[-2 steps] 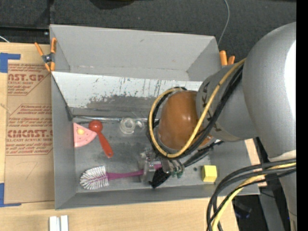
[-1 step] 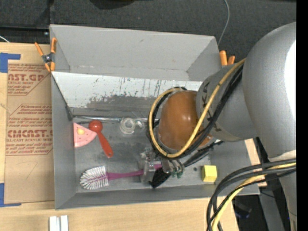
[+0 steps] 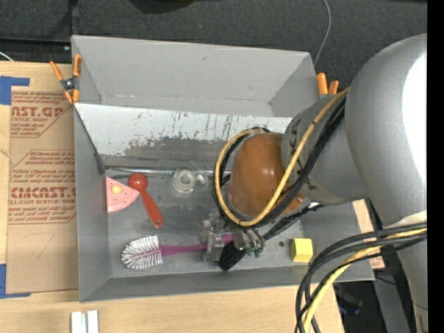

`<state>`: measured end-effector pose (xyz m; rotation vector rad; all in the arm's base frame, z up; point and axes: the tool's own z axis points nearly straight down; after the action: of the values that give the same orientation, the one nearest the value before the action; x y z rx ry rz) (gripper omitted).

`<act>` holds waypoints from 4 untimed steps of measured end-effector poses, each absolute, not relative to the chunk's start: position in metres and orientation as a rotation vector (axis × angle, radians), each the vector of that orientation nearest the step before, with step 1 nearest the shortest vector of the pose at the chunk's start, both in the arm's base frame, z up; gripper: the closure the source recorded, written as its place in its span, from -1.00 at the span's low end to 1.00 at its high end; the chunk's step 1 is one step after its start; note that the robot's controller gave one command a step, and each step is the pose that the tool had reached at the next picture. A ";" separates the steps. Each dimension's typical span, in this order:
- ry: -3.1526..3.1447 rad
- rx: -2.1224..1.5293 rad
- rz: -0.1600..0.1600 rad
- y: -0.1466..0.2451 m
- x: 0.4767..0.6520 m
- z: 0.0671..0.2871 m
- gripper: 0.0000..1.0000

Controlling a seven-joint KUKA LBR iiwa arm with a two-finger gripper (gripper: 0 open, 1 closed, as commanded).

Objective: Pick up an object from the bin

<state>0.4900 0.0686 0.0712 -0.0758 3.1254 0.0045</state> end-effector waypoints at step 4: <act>3.115 0.262 0.009 0.055 0.502 0.070 1.00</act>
Offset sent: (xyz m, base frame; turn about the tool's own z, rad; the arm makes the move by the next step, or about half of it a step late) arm 0.0000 0.0000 0.0000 0.0000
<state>0.5019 0.0551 0.0699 0.2615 3.1155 0.0090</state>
